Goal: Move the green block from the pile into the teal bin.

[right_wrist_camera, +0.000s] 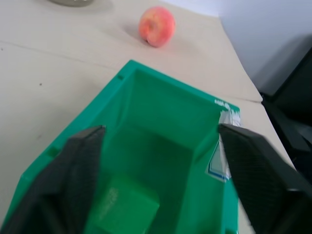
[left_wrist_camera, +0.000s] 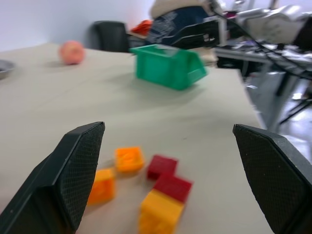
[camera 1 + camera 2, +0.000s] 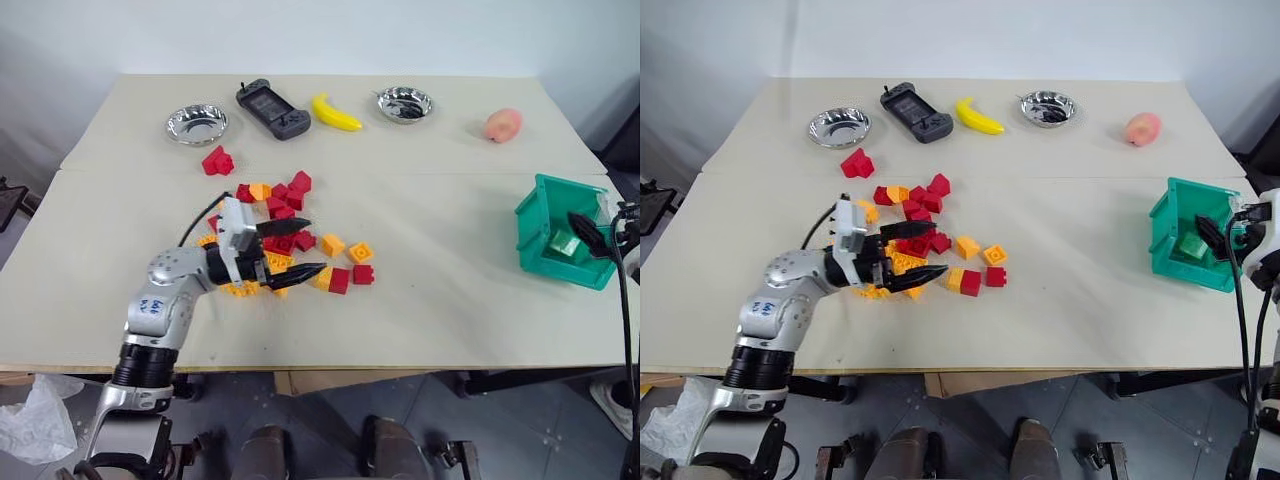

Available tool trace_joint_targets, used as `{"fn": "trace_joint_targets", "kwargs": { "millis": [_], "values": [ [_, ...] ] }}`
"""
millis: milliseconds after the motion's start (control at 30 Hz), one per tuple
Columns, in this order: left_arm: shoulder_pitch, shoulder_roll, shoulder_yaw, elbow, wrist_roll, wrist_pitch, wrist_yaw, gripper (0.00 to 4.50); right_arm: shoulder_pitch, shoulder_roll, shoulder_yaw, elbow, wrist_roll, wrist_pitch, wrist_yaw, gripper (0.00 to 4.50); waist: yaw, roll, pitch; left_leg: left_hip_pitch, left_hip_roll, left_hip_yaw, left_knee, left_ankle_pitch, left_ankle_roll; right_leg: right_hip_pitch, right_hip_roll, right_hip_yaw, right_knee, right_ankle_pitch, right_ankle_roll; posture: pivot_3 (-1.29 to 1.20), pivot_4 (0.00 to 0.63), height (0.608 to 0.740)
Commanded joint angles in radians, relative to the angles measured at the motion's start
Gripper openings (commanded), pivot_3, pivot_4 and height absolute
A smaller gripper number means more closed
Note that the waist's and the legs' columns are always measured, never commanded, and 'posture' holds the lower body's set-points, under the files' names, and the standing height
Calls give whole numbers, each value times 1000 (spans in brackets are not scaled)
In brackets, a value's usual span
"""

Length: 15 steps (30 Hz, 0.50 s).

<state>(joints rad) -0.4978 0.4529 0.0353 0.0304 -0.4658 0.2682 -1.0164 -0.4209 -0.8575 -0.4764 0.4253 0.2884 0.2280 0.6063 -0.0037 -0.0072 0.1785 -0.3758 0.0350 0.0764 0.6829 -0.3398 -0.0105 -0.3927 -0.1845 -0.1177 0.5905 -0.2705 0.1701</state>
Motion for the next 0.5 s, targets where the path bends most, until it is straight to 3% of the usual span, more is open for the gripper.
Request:
{"fn": "trace_joint_targets", "kwargs": {
  "millis": [33,133,300,500],
  "values": [
    [29,31,56,-35,18,-51,38,4500,10,27,-37,-74,59,-133,67,4459,0,0,0,0,0,0,0,0,0,0,0,0,0,0,0,0,150,740],
    [94,85,84,16,63,-118,37,4500,88,86,-21,-248,172,-150,198,4459,1,0,0,0,0,0,-1,0,0,0,0,0,0,0,0,0,150,740],
    [232,189,169,50,92,-214,21,4500,335,107,192,-608,205,-79,375,4459,2,0,0,0,1,-1,-2,0,0,0,1,-1,0,0,0,0,150,740],
    [344,230,236,23,96,-239,64,4500,398,183,264,-623,159,-172,366,4459,6,0,0,1,1,-1,0,-1,0,1,0,0,0,0,0,0,150,740]
  ]
}}
